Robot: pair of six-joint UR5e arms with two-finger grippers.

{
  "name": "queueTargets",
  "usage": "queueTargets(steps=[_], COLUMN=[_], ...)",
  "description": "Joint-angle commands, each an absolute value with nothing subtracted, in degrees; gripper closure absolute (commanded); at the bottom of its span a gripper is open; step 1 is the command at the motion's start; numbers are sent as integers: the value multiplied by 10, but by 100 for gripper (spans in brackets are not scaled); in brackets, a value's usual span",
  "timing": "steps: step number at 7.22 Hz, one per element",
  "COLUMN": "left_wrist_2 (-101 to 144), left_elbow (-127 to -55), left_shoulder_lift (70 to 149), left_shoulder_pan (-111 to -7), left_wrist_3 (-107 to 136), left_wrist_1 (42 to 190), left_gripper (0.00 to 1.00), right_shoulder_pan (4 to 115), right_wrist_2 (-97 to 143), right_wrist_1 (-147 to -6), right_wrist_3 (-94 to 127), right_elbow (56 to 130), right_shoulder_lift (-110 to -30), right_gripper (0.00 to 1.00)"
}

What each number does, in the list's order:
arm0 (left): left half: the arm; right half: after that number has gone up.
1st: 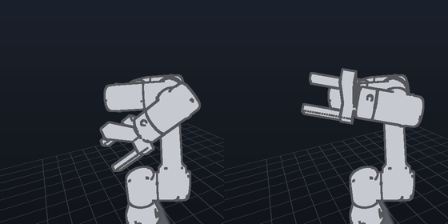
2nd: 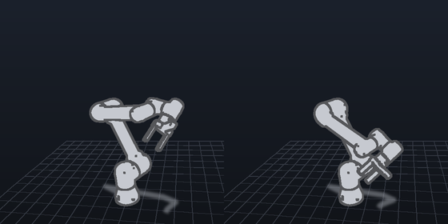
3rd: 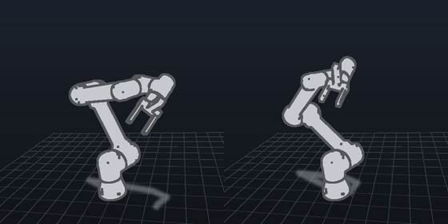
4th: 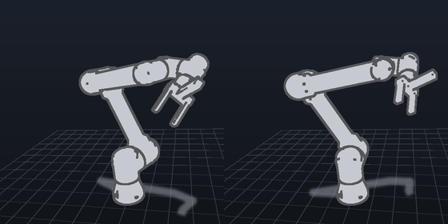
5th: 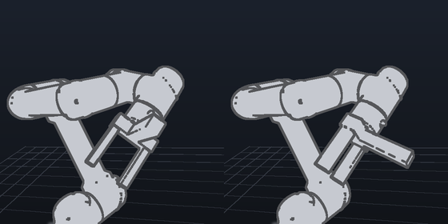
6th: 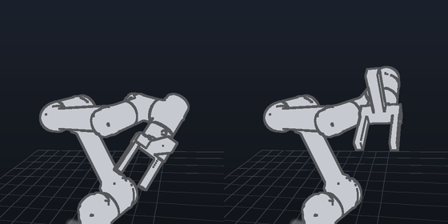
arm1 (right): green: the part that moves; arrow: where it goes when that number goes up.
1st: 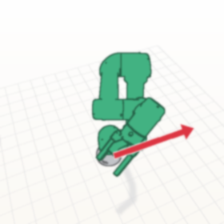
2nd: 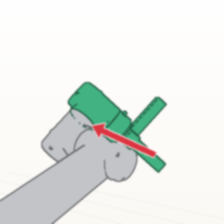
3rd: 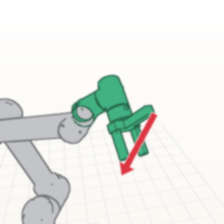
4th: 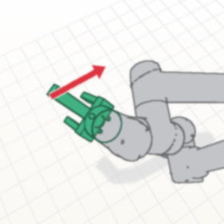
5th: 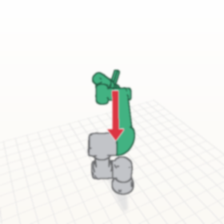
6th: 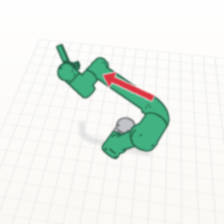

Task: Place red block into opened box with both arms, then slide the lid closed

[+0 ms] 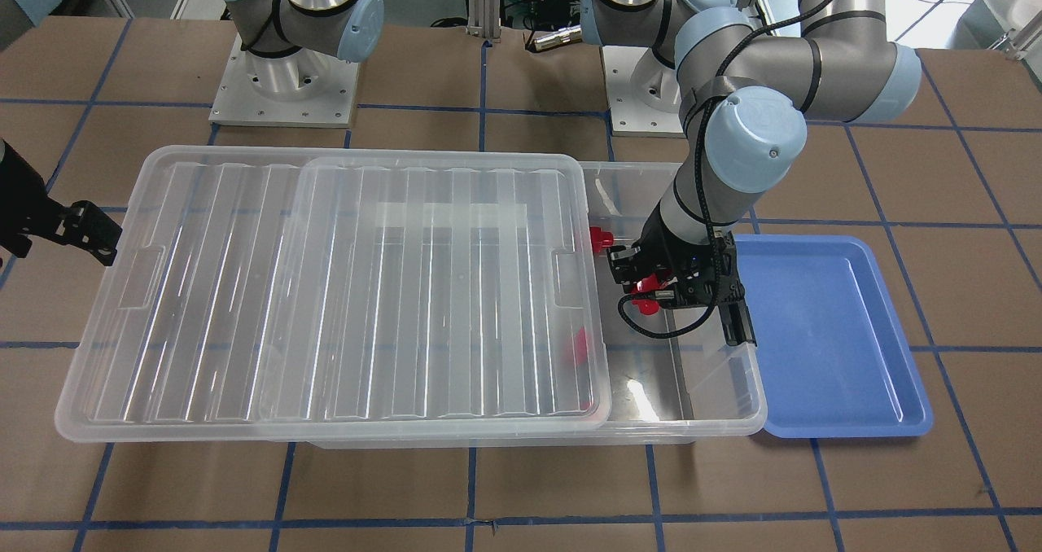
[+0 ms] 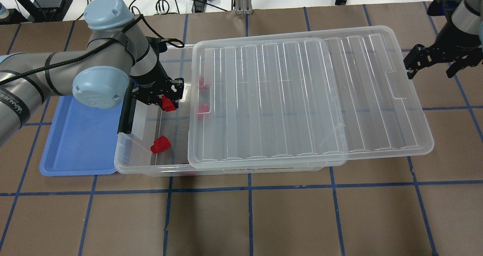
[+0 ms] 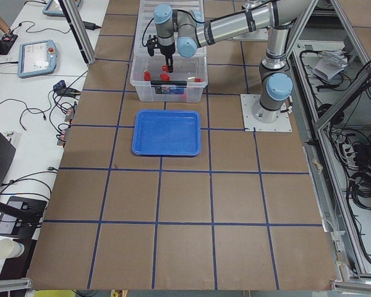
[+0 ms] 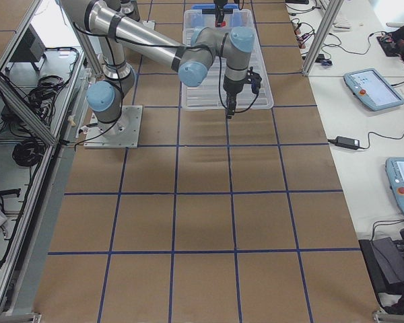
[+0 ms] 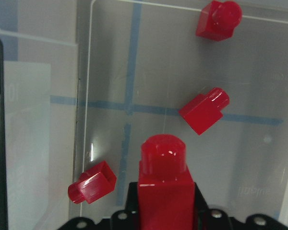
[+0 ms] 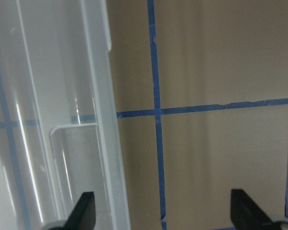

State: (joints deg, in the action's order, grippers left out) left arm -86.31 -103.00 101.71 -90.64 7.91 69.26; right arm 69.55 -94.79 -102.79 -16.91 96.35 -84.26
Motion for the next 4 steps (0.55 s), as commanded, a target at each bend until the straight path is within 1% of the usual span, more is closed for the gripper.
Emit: queueTargets(steps=[1,2,3,4], left_wrist_2=[-876,-906,-901,-898], left_elbow=[-1059,-1090,-1106,-1114], left_shoulder_lift=[1020,1026,1033,1044], left_shoulder_pan=[-895,-896,-896,-896], left_wrist_3=[54,56,55,59], left_wrist_1=[683,632,570,557], left_gripper=[87,87,87,87], right_shoulder_pan=[697,697,694,693], right_wrist_2=[-945,-950,-954,-954], right_wrist_1=[-951,-934,-935,-941], right_wrist_3=[-162,-163,-168,-170], right_elbow=[924,910,912,919], right_shoulder_lift=[-880,-879,-876,-875], right_gripper=[0,0,0,0])
